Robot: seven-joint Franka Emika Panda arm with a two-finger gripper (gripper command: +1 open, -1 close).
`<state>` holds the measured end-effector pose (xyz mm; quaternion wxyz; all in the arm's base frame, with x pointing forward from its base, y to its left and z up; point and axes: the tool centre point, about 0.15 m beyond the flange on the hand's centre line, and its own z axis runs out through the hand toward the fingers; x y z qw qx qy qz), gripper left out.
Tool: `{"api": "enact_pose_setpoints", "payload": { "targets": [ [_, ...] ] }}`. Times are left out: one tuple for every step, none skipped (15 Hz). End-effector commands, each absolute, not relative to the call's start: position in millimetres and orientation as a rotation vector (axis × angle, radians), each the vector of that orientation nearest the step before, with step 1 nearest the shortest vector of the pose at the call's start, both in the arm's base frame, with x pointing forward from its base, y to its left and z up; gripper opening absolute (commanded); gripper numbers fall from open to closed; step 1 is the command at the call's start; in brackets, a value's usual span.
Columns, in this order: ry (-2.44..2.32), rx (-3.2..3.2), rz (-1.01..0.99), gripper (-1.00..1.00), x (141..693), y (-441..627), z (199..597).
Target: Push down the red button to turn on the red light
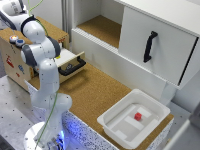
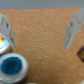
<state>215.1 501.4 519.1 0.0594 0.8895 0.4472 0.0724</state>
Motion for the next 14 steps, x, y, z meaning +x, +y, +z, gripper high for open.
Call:
{"api": "enact_pose_setpoints", "payload": {
  "targets": [
    [1.473, 2.841, 0.286, 1.00, 248.8, 387.1, 500.3],
    [1.487, 2.809, 0.265, 1.00, 254.9, 369.6, 491.8],
    [1.516, 2.801, 0.258, 1.00, 259.8, 355.8, 485.2],
    [1.529, 2.793, 0.253, 1.00, 265.1, 343.0, 479.4],
    [1.545, 2.796, 0.270, 1.00, 270.9, 328.2, 475.2],
    [1.559, 2.796, 0.287, 1.00, 275.8, 317.5, 472.2],
    [1.573, 2.789, 0.294, 1.00, 281.4, 308.8, 468.3],
    [1.600, 2.772, 0.317, 1.00, 287.1, 301.9, 464.6],
    [1.624, 2.775, 0.328, 1.00, 294.3, 297.0, 459.2],
    [1.667, 2.758, 0.345, 1.00, 300.1, 295.3, 451.8],
    [1.722, 2.741, 0.369, 1.00, 304.2, 295.6, 443.2],
    [1.777, 2.722, 0.389, 1.00, 310.8, 297.2, 429.4],
    [1.826, 2.694, 0.413, 1.00, 318.2, 300.2, 415.1],
    [1.860, 2.653, 0.421, 1.00, 327.8, 305.7, 399.5]
  ]
}}
